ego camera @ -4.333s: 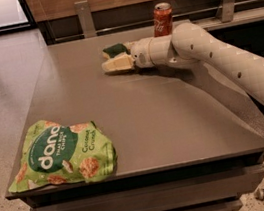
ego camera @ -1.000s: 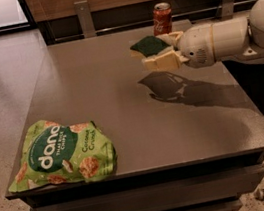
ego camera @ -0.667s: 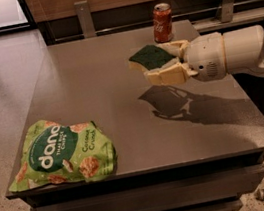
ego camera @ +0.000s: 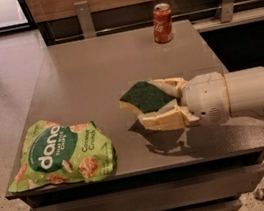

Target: Move sponge near green rice chip bag

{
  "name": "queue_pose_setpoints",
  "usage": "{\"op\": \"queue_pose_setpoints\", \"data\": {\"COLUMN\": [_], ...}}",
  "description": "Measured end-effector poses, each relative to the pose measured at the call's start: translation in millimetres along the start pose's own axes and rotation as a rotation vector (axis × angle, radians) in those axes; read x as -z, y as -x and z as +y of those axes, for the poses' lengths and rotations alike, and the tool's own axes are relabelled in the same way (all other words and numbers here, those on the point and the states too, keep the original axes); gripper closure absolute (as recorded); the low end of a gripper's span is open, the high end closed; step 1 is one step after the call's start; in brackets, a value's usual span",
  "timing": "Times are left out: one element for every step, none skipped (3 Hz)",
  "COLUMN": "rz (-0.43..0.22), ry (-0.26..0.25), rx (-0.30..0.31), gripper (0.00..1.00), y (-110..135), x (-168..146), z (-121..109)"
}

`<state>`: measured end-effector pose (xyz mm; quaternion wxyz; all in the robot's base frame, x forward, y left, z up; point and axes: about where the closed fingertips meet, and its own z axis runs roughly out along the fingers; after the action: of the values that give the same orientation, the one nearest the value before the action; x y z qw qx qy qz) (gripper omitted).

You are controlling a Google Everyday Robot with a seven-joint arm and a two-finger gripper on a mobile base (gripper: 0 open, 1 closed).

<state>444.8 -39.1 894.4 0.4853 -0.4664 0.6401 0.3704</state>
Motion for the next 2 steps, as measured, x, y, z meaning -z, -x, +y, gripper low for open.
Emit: {"op": "queue_pose_setpoints", "data": {"rz": [0.006,0.01], "ry": [-0.002,0.002], "rx": [-0.045,-0.047], "gripper": [1.0,0.83], "y": [-25.1,-26.7], "x": [-0.9,-2.1], "z": [26.1,28.2]}}
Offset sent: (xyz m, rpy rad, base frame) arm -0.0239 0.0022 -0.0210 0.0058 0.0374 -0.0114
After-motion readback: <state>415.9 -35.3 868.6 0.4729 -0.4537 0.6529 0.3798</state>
